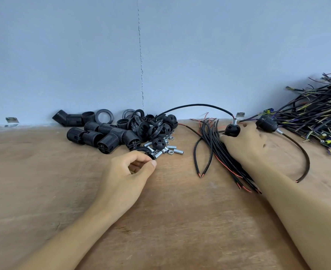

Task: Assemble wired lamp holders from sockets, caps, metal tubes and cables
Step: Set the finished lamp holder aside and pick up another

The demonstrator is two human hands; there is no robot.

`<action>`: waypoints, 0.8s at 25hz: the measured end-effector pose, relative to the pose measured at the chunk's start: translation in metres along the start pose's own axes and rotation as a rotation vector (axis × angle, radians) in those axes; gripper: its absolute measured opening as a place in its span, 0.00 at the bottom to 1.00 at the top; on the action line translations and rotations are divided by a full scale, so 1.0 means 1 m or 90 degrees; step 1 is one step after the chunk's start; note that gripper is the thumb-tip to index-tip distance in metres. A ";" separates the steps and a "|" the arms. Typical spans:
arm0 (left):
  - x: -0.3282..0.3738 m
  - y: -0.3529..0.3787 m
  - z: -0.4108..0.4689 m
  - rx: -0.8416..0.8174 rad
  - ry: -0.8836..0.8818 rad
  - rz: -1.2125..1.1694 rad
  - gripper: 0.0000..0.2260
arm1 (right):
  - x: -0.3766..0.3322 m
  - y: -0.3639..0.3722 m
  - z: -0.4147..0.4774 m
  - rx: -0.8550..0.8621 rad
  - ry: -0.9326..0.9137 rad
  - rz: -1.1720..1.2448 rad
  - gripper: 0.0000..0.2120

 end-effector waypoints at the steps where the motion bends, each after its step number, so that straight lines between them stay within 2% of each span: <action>1: 0.000 0.000 0.000 -0.001 0.002 0.001 0.08 | -0.006 -0.003 -0.005 0.056 -0.046 0.003 0.27; 3: 0.000 0.001 0.000 -0.002 0.004 -0.001 0.08 | -0.020 -0.010 -0.021 0.180 -0.165 0.037 0.23; 4: 0.000 0.001 0.000 -0.002 0.003 -0.003 0.08 | -0.027 -0.010 -0.029 0.199 -0.218 0.052 0.17; 6: -0.001 0.001 0.000 -0.002 -0.002 -0.004 0.08 | -0.037 0.001 -0.040 0.101 -0.276 0.088 0.08; 8: -0.001 0.001 0.000 -0.005 -0.004 -0.006 0.08 | -0.041 0.017 -0.045 -0.043 -0.293 0.104 0.05; 10: -0.001 0.001 0.000 -0.010 -0.001 -0.007 0.08 | -0.037 0.022 -0.039 -0.111 -0.270 0.115 0.14; 13: 0.001 0.002 -0.001 -0.012 0.004 -0.001 0.08 | -0.028 0.015 -0.022 -0.112 -0.171 0.181 0.31; 14: 0.001 0.002 -0.001 -0.012 0.003 0.001 0.08 | -0.025 0.014 -0.018 -0.102 -0.141 0.206 0.32; 18: 0.002 0.002 -0.001 -0.014 0.002 0.002 0.09 | -0.016 0.009 -0.006 -0.060 -0.030 0.417 0.24; 20: 0.002 0.002 -0.001 -0.011 0.002 0.003 0.09 | -0.014 0.001 0.004 -0.072 0.007 0.566 0.26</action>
Point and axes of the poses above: each hand's wrist, its own z-axis towards the middle knuckle, its own y-axis out of the palm, x = y × z, the point moved 4 cm from there along z, towards the middle knuckle
